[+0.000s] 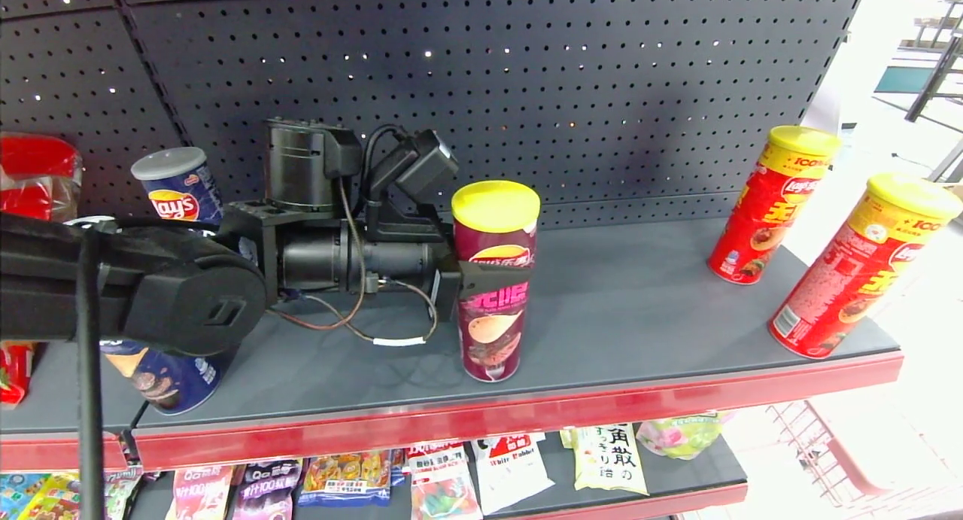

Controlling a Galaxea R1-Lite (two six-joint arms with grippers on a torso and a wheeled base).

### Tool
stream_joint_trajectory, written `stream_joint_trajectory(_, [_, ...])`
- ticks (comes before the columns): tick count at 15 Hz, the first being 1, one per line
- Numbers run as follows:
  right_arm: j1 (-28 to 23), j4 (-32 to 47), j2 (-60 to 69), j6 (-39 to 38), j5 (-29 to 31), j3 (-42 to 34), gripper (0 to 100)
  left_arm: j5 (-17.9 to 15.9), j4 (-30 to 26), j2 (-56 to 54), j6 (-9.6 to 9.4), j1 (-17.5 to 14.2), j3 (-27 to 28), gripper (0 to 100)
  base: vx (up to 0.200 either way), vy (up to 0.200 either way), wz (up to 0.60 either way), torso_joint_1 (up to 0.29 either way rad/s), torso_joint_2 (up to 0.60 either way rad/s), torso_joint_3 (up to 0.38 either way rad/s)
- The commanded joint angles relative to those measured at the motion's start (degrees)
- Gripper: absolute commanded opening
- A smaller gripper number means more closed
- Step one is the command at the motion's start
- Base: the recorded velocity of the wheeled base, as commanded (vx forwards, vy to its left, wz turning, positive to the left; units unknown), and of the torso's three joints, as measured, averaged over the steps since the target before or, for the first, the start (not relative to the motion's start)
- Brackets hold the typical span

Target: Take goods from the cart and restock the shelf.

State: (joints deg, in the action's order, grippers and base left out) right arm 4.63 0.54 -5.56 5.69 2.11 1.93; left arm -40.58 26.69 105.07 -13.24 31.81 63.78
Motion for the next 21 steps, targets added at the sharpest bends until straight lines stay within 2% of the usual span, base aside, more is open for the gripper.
stream_joint_trajectory(1, [0.03,-0.01,0.02,0.02,0.0,0.01,0,0.24,0.12,0.57,0.14,0.45,0.03,0,0.0,0.0,0.0,0.0,0.0,0.0])
stream_joint_trajectory(10, [0.03,-0.01,0.02,0.02,0.0,0.01,0,0.06,0.03,0.93,0.32,0.89,-0.94,0,0.0,0.0,0.0,0.0,0.0,0.0])
stream_joint_trajectory(13, [0.03,-0.01,0.02,0.02,0.0,0.01,0,0.42,0.12,0.84,2.43,0.89,-1.03,0,0.0,0.0,0.0,0.0,0.0,0.0])
stream_joint_trajectory(17, [0.03,-0.01,0.02,0.11,0.0,0.01,0,0.5,0.12,0.84,1.99,0.89,-1.12,0,0.0,0.0,0.0,0.0,0.0,0.0])
stream_joint_trajectory(18, [0.03,-0.01,0.02,0.11,0.0,0.01,0,0.5,0.21,0.84,1.64,0.8,-1.38,100,0.0,0.0,0.0,0.0,0.0,0.0])
stream_joint_trajectory(21, [0.03,-0.01,0.02,0.02,0.0,0.01,0,0.5,0.21,0.4,1.73,0.71,-1.73,100,0.0,0.0,0.0,0.0,0.0,0.0])
